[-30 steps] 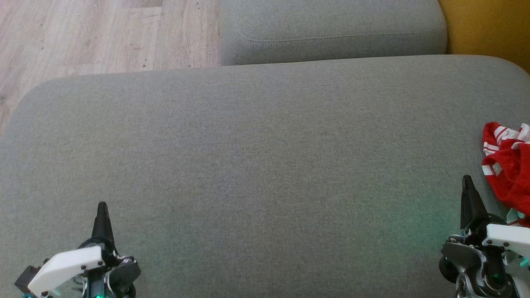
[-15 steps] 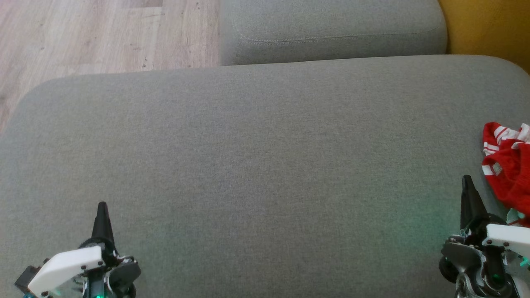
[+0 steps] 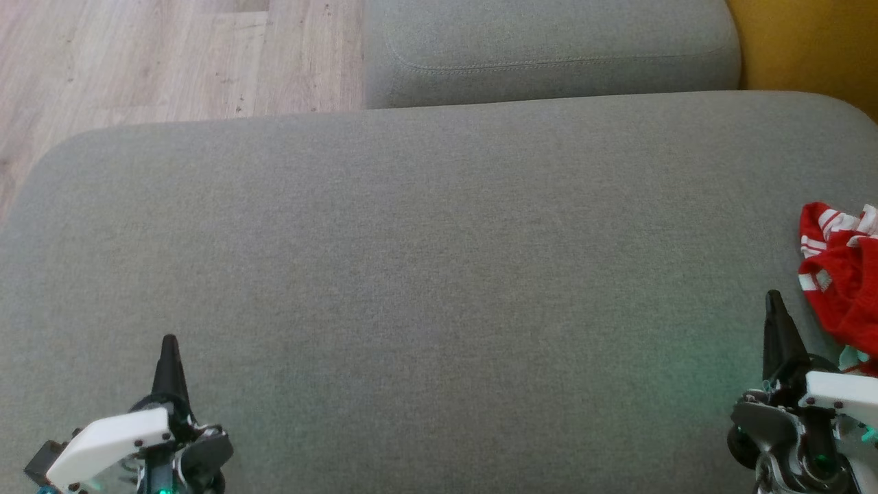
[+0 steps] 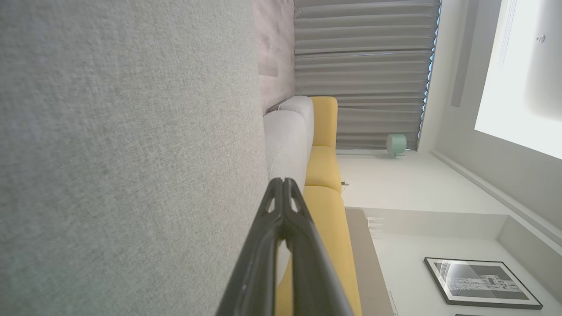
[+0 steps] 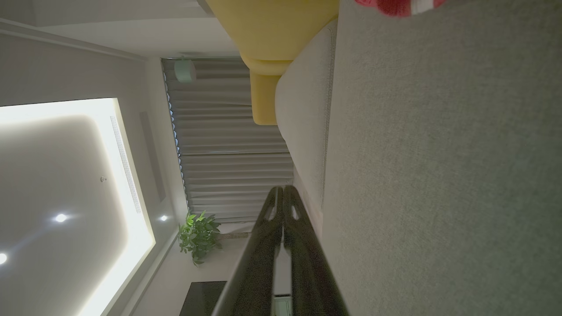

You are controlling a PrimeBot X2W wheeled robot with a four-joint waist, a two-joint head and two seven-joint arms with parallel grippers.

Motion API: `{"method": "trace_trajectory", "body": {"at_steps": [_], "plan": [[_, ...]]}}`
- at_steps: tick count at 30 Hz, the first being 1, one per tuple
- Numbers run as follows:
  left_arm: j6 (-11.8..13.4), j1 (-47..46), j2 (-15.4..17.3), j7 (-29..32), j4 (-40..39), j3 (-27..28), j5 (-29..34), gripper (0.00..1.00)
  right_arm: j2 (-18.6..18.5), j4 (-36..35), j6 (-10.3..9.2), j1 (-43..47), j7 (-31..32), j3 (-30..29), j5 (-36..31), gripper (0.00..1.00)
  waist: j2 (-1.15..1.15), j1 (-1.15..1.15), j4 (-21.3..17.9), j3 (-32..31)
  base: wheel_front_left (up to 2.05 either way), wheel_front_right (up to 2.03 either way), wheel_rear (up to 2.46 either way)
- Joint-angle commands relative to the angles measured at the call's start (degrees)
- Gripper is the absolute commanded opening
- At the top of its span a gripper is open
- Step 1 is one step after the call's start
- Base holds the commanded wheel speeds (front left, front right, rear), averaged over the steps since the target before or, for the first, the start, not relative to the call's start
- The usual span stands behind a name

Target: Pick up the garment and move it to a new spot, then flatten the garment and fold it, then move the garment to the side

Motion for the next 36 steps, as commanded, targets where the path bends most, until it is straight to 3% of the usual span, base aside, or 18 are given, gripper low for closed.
{"method": "trace_trajectory", "body": {"at_steps": [1,36], "plan": [[-0.4,-2.7,0.3,0.4,-2.1,2.3,-0.3,0.0,-0.3,-2.2,0.21,-3.0,0.3,1.2,0.4,0.0,0.0,0.0,0.0,0.0,0.0,0.0,0.0],[-0.4,-2.7,0.3,0.4,-2.1,2.3,-0.3,0.0,-0.3,-2.2,0.21,-3.0,0.3,1.2,0.4,0.0,0.0,0.0,0.0,0.0,0.0,0.0,0.0]]}}
